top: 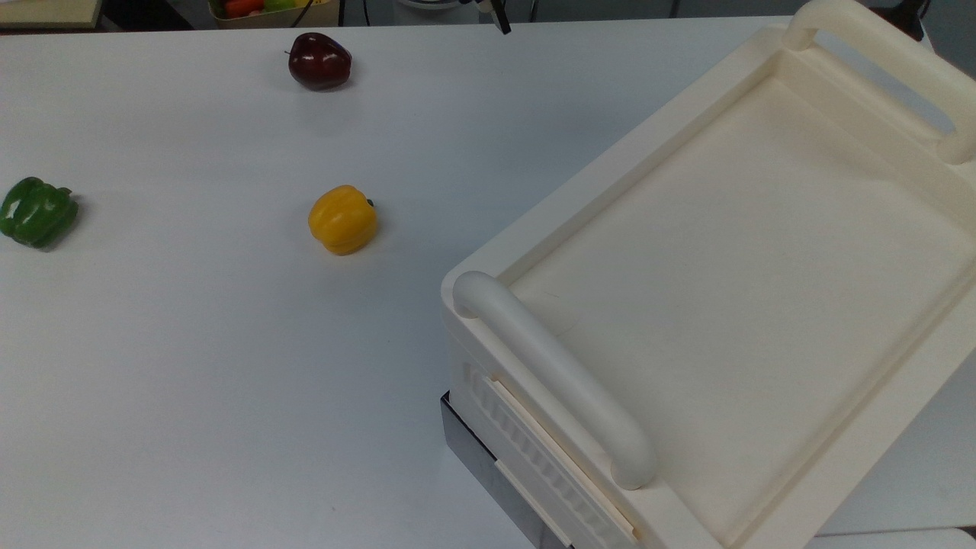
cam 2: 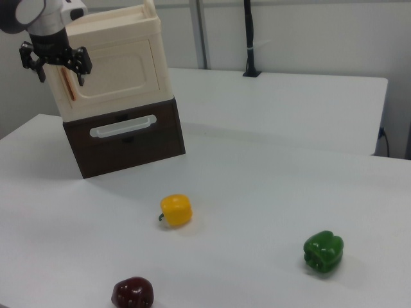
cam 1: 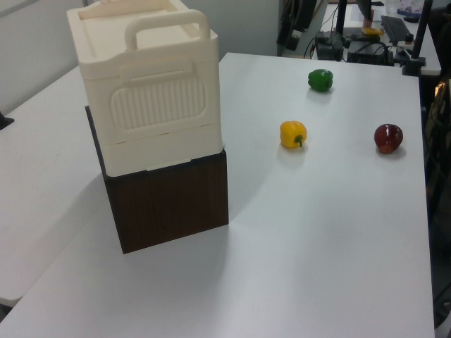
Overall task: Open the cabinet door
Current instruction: 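Move the gripper up to the cream cabinet door's edge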
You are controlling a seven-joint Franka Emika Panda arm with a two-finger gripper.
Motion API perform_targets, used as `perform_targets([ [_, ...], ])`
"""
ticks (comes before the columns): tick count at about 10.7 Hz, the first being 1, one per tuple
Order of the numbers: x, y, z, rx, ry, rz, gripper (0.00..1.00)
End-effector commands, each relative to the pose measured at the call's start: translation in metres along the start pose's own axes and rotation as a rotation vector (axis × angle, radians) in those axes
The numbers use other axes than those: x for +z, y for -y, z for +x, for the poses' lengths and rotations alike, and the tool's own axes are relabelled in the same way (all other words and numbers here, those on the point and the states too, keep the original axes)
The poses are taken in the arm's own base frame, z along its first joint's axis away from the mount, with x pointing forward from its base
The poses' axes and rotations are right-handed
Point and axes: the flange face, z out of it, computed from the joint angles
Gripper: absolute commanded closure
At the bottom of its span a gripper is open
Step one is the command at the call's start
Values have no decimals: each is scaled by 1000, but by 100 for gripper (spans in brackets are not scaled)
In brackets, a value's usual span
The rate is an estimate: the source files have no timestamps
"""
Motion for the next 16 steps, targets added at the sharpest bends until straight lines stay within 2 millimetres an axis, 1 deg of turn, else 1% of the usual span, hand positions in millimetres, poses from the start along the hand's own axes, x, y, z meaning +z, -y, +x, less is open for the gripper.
perform_targets([
  [1,2,13,11,-8,-59,-54,0],
  [3,7,24,20,-40,-90,-107,0],
  [4,13,22,22,-46,-87,-140,1],
  [5,31,27,29,-48,-75,-151,1],
  [6,43,26,31,-47,-64,-164,2],
  [7,60,28,34,-49,-43,-169,5],
  [8,70,32,36,-36,-32,-164,9],
  [9,82,41,40,-42,-32,-159,11],
  [12,91,44,45,-33,-53,-193,11],
  [13,82,55,53,-48,-76,-201,12],
  [14,84,73,55,-89,-75,-210,19],
  [15,89,82,56,-109,-70,-224,32],
  [16,99,82,57,-101,-58,-229,41],
])
